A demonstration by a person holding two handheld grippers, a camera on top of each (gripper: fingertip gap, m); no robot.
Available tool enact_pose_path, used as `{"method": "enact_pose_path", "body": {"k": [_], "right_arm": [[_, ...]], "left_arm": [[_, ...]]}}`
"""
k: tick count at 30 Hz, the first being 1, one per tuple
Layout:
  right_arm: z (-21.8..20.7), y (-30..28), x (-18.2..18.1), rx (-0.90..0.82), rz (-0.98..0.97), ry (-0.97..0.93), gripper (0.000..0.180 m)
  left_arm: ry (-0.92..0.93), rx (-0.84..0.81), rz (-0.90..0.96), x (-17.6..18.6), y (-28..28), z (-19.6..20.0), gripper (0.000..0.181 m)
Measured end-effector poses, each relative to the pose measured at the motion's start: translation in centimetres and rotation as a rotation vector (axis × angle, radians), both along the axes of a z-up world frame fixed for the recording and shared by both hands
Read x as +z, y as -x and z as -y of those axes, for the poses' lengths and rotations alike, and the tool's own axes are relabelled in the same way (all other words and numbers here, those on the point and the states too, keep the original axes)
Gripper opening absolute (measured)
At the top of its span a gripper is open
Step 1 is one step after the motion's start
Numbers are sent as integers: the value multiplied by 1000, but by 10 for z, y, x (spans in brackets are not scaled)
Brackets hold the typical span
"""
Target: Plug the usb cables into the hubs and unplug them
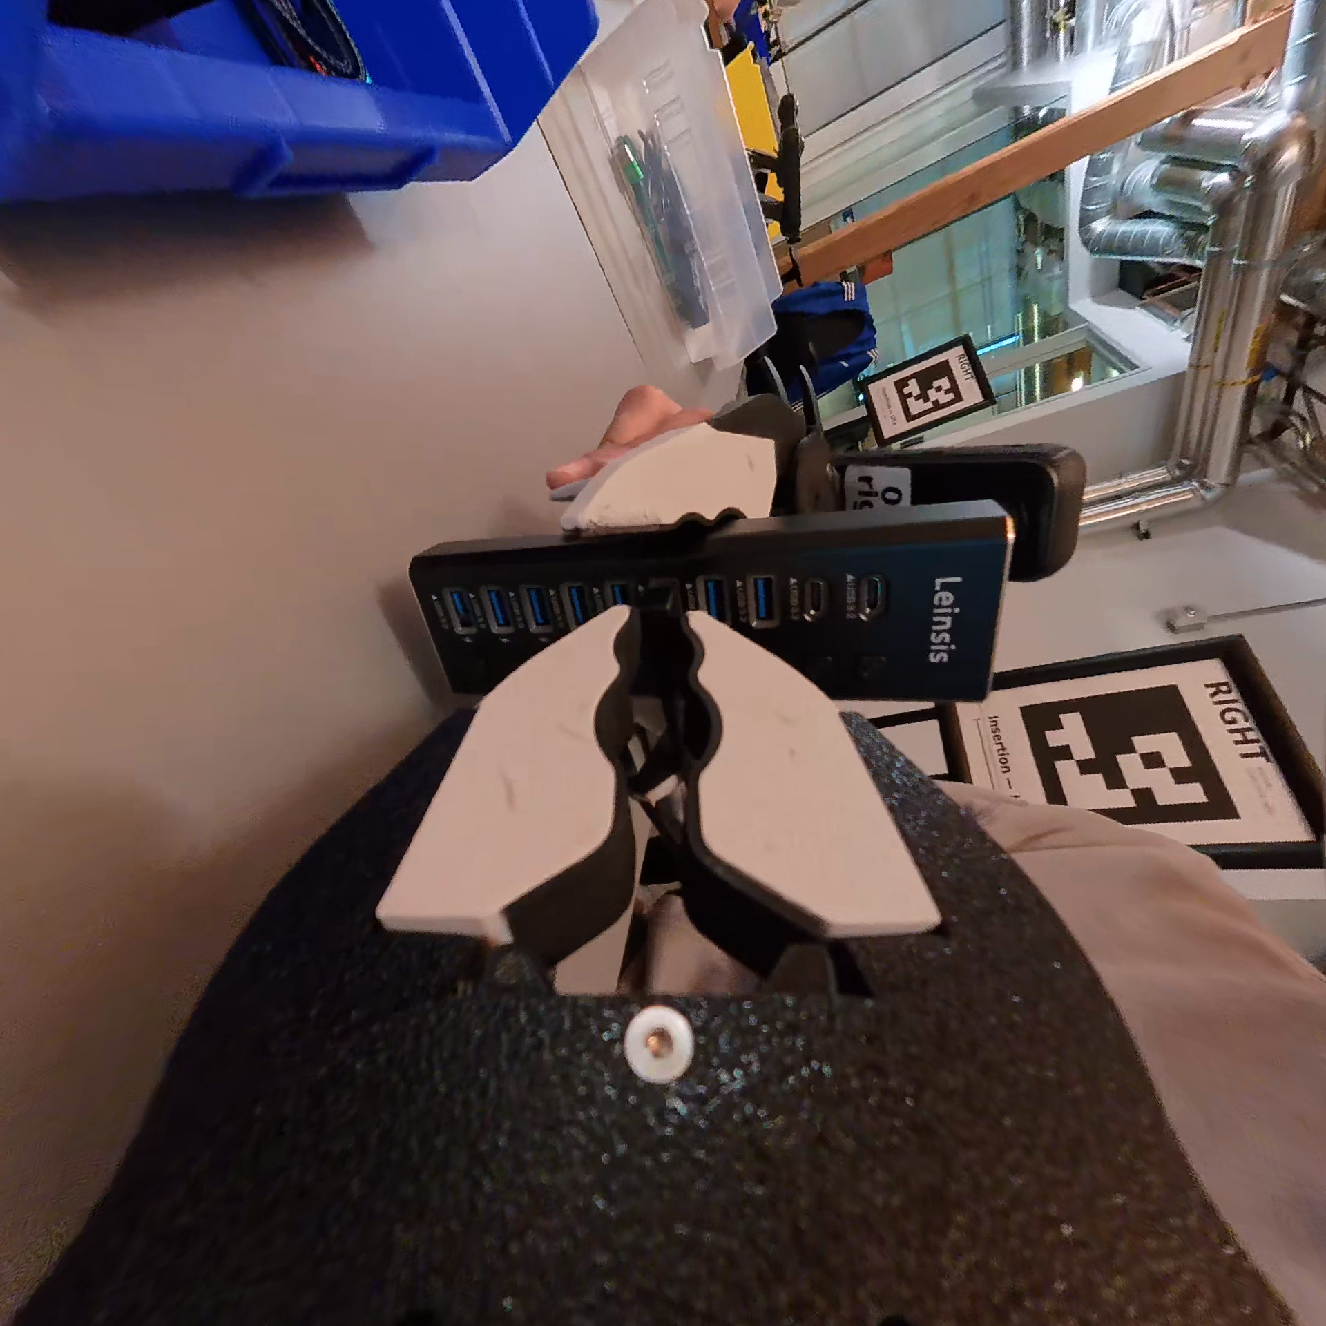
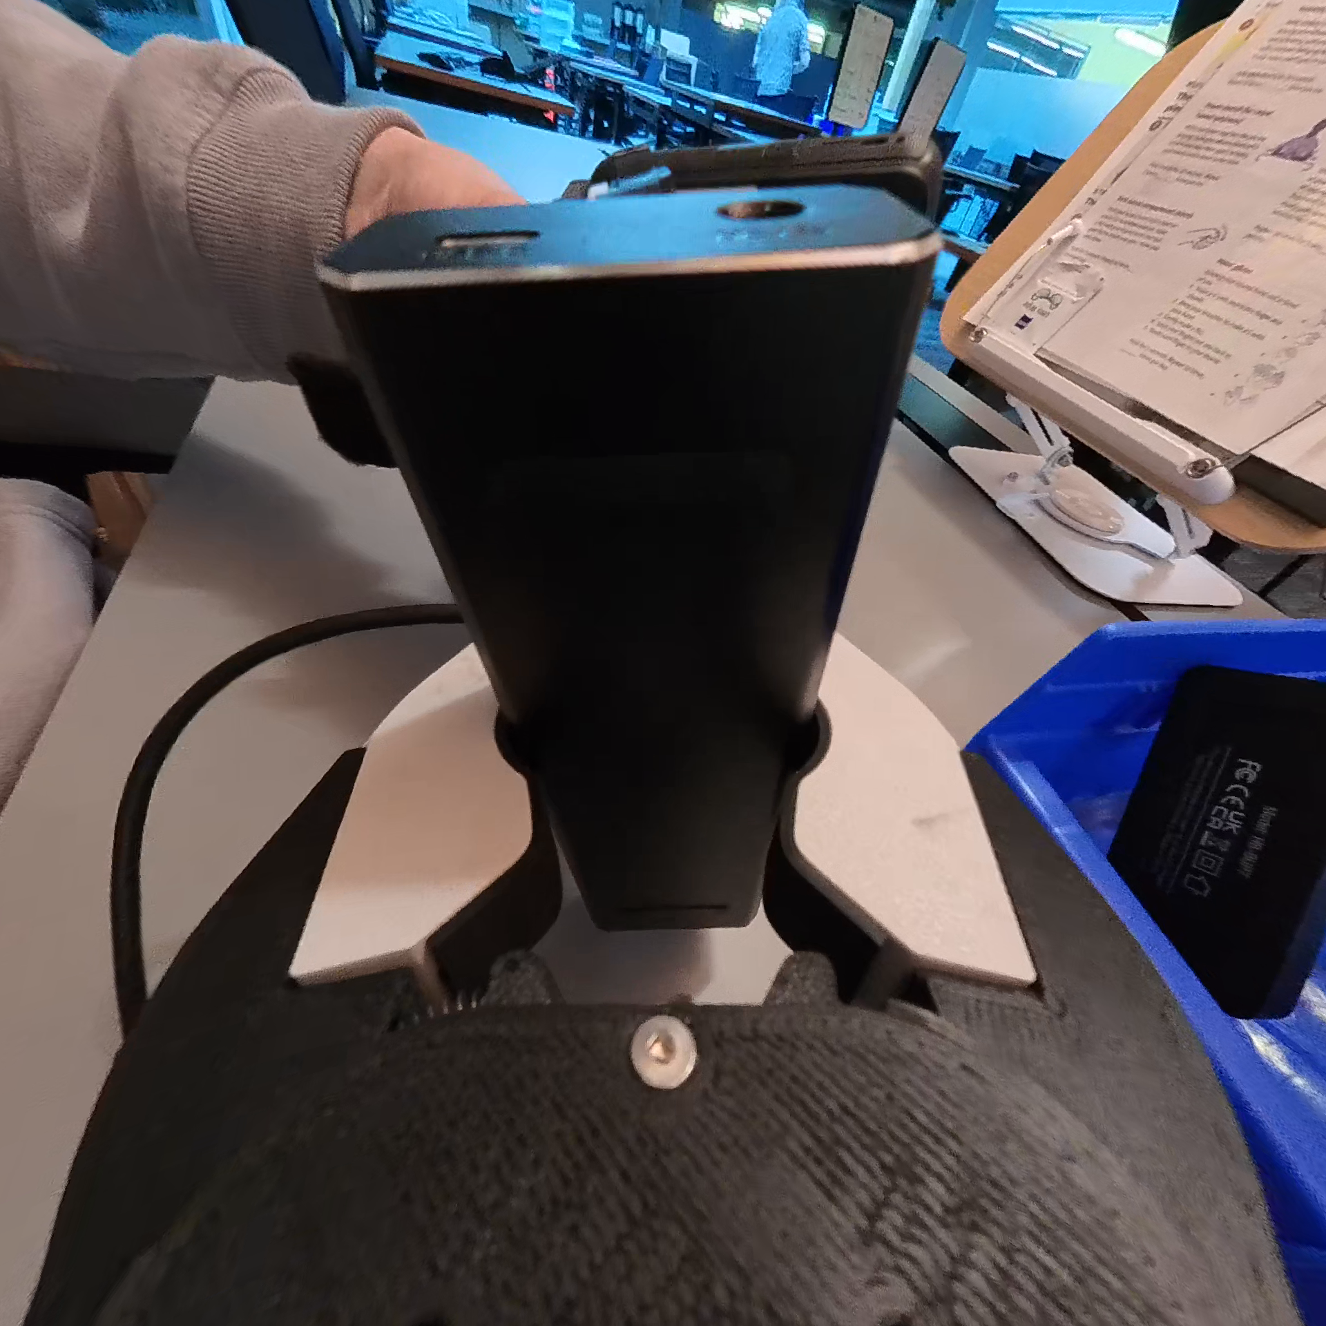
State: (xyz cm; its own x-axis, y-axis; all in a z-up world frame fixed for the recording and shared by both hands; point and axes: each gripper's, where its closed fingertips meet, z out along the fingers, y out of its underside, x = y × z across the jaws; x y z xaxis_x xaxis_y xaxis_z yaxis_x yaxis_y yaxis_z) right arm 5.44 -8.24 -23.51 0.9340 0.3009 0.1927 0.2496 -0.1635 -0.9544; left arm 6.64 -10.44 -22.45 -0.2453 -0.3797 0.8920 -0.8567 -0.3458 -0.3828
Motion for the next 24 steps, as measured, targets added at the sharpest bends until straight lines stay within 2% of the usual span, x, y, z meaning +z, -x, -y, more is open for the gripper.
{"method": "enact_pose_path", "body": {"k": [12, 17, 24], "right_arm": [[-6, 9, 7, 42, -33, -64, 73], [0, 11, 10, 76, -51, -79, 73], [0, 13, 7, 75, -24, -45, 73]], "left_arm": [[322, 110, -83, 1, 6, -3, 9], [403, 146, -107, 7, 7, 2, 11], [336, 136, -111, 5, 13, 6, 11]]}}
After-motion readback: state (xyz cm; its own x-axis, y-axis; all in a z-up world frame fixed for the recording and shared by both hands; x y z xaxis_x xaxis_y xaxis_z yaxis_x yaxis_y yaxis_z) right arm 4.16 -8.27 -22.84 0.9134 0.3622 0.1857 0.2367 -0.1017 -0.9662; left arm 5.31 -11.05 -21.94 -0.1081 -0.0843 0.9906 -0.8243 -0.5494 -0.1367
